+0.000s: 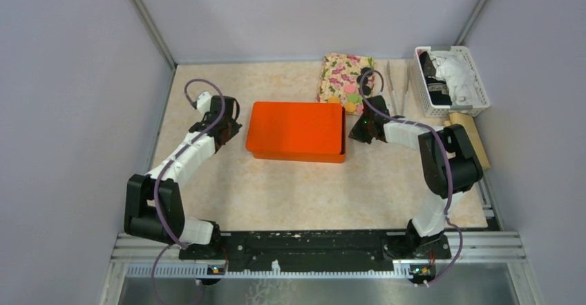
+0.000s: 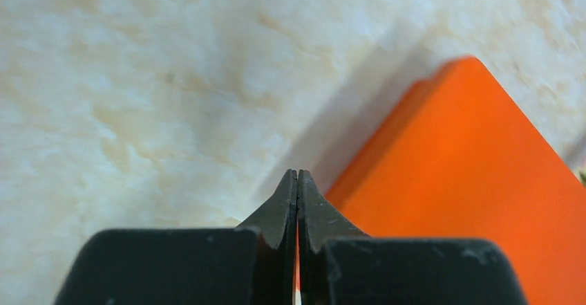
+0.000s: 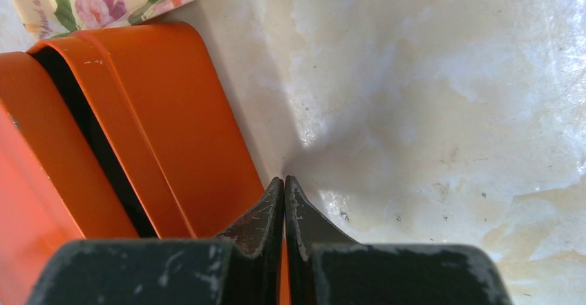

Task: Pack the cookies

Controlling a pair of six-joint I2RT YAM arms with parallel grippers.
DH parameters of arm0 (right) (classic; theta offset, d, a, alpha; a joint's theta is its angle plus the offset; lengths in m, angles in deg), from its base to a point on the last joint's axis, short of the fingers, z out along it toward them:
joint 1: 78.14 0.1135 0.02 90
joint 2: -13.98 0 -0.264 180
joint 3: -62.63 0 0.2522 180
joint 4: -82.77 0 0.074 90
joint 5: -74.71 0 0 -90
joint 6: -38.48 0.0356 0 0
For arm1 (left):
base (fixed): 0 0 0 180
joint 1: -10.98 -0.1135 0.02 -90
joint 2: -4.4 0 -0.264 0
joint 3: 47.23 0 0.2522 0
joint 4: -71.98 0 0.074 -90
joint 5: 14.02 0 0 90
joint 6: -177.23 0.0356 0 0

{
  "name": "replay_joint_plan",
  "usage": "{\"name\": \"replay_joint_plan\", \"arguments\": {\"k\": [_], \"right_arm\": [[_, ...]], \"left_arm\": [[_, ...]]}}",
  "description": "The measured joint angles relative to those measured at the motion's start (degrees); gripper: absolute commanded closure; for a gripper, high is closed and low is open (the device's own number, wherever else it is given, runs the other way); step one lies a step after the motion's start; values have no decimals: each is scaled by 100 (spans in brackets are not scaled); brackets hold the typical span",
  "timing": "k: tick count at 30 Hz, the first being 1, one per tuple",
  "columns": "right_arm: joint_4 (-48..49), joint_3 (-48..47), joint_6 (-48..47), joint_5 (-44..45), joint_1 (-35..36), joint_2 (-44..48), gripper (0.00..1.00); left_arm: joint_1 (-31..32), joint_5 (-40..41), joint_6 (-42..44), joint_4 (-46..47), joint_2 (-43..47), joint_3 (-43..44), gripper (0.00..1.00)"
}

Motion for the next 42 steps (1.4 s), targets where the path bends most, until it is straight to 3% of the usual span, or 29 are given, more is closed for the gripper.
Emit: {"name": "replay_joint_plan", "arguments": {"k": [9,17,25,42], "right_arm": [[26,-131,-7,-186,0,-120,100],[48,-179,-17,-232,0,-223,100],[116,-354,-114,-610,-17,-409,100],[-387,-866,-496,-411,-13,-636,100]], "left_arm": [[-675,125,-52,83,-315,-192,100],[-632,-1145,595,1429,-1604,-140,100],[-437,-2020,756,2044,-1950,-35,100],[127,-1123,859,1980,-1425,-24,100]]}}
